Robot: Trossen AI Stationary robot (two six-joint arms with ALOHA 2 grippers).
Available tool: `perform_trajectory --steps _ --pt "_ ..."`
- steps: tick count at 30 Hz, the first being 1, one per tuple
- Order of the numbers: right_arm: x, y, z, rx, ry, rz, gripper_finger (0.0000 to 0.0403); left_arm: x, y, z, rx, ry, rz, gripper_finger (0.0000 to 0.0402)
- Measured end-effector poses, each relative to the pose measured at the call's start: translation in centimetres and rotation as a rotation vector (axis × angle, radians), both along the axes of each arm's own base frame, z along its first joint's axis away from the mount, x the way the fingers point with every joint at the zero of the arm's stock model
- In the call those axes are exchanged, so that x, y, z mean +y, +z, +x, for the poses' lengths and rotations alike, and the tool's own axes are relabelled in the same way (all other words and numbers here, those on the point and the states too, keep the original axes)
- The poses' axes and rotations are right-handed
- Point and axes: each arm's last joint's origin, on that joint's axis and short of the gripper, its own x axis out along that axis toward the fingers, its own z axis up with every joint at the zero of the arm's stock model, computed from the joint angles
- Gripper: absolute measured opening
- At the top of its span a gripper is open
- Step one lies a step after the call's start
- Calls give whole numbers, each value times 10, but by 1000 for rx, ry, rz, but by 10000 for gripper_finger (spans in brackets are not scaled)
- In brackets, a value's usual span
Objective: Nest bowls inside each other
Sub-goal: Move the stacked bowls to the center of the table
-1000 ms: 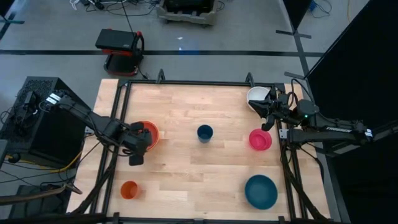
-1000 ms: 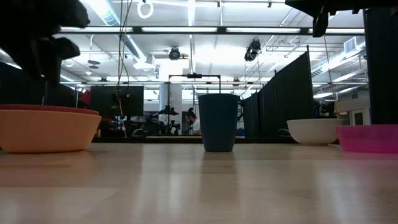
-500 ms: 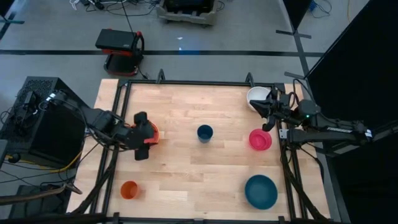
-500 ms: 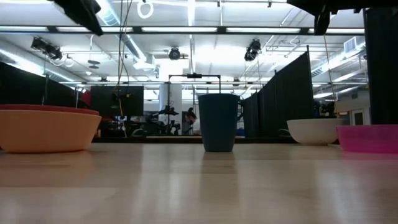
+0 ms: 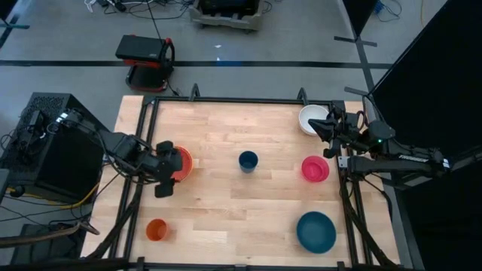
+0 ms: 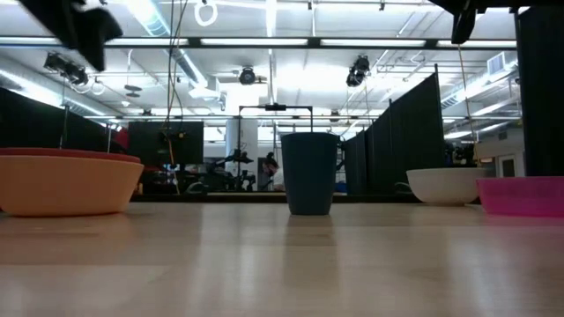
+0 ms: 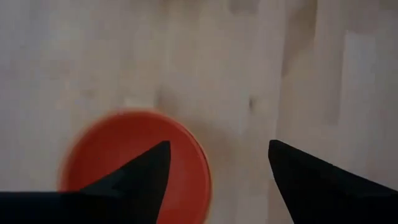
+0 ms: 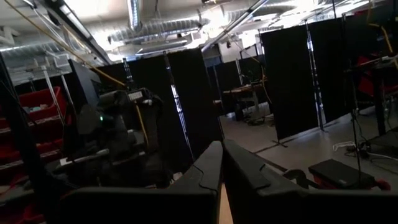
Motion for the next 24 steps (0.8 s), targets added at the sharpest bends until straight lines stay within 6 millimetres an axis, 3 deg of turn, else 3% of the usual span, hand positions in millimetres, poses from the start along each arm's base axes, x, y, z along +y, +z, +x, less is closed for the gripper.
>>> perform_trajectory --steps 15,24 --pt "0 -1 0 15 0 0 0 -8 -62 -3 217 -44 -54 281" --pt "0 -3 1 28 0 1 0 -5 -91 -7 260 -3 -35 266"
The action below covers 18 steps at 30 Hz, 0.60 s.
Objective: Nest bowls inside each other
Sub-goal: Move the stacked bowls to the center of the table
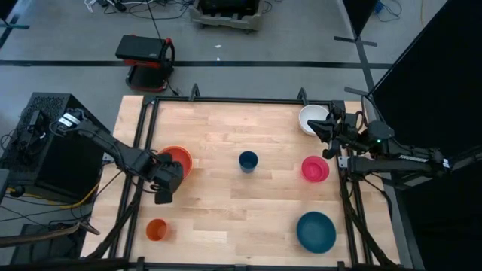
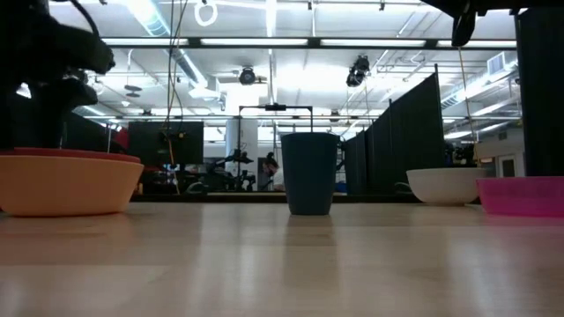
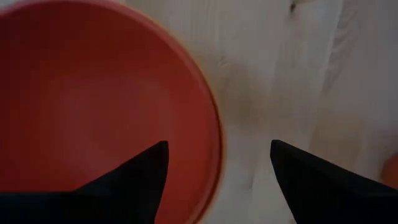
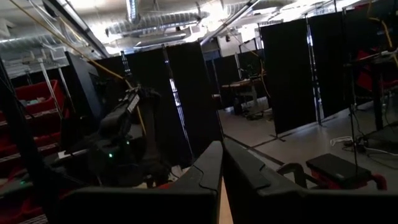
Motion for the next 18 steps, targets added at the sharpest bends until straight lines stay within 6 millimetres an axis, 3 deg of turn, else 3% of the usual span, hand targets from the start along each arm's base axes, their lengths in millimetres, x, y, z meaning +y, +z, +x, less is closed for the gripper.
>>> perform_trajectory --steps 4,18 --pt "0 0 0 0 0 0 0 0 -12 1 -28 20 -20 245" --pt "0 0 0 0 -5 2 0 0 -17 0 -37 47 -22 49"
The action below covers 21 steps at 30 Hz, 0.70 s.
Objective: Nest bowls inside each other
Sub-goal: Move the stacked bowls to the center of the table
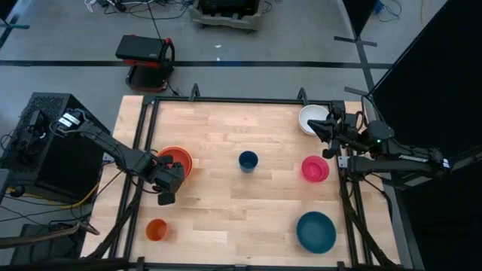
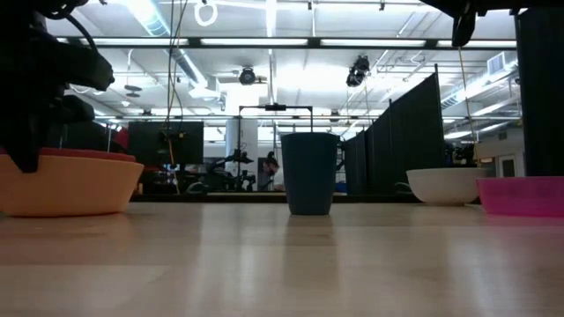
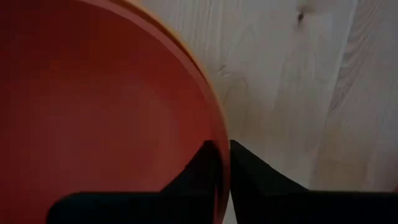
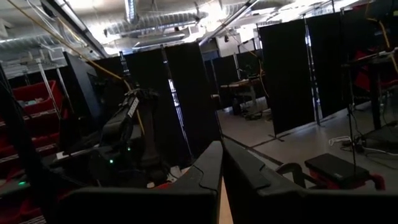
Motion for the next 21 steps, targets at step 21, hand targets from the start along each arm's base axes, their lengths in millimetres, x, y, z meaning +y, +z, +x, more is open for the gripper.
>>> perform_trajectory --steps 21 --pt "-2 -26 51 334 135 170 0 4 36 50 -85 -88 34 0"
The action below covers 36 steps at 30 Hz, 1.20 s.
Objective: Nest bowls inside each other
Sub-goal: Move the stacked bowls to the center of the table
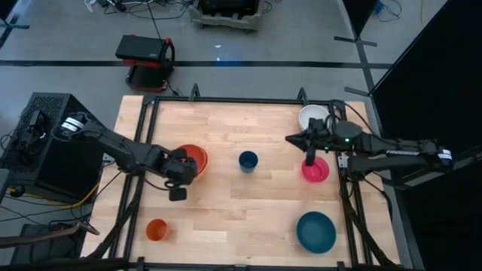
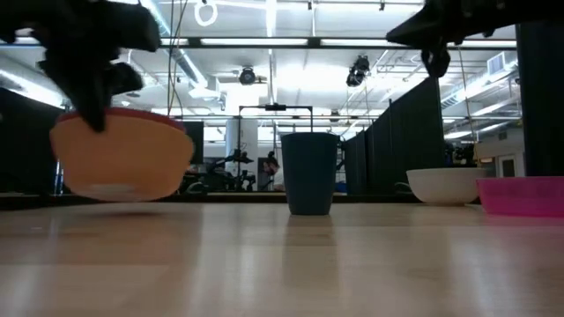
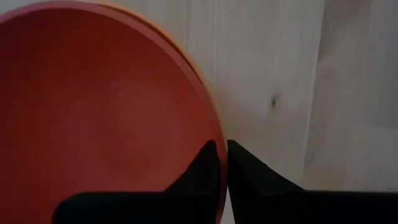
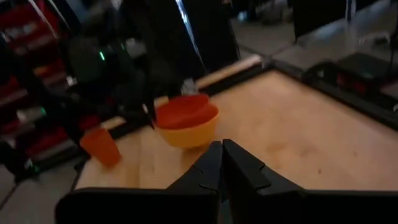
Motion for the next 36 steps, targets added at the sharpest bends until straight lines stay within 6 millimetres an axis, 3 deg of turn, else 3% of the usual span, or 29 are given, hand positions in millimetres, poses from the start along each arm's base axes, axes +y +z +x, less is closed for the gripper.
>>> perform_trajectory --steps 12,19,24,36 --pt "-4 -4 39 231 50 -15 0 3 -7 50 41 -105 38 0" --pt "-5 -12 47 276 51 -8 0 -2 -17 69 -18 -109 18 0" --pt "-4 -21 54 317 90 13 0 7 -17 85 -24 -115 27 0" --pt "-5 -23 79 362 142 74 17 24 -20 91 -11 -45 41 40"
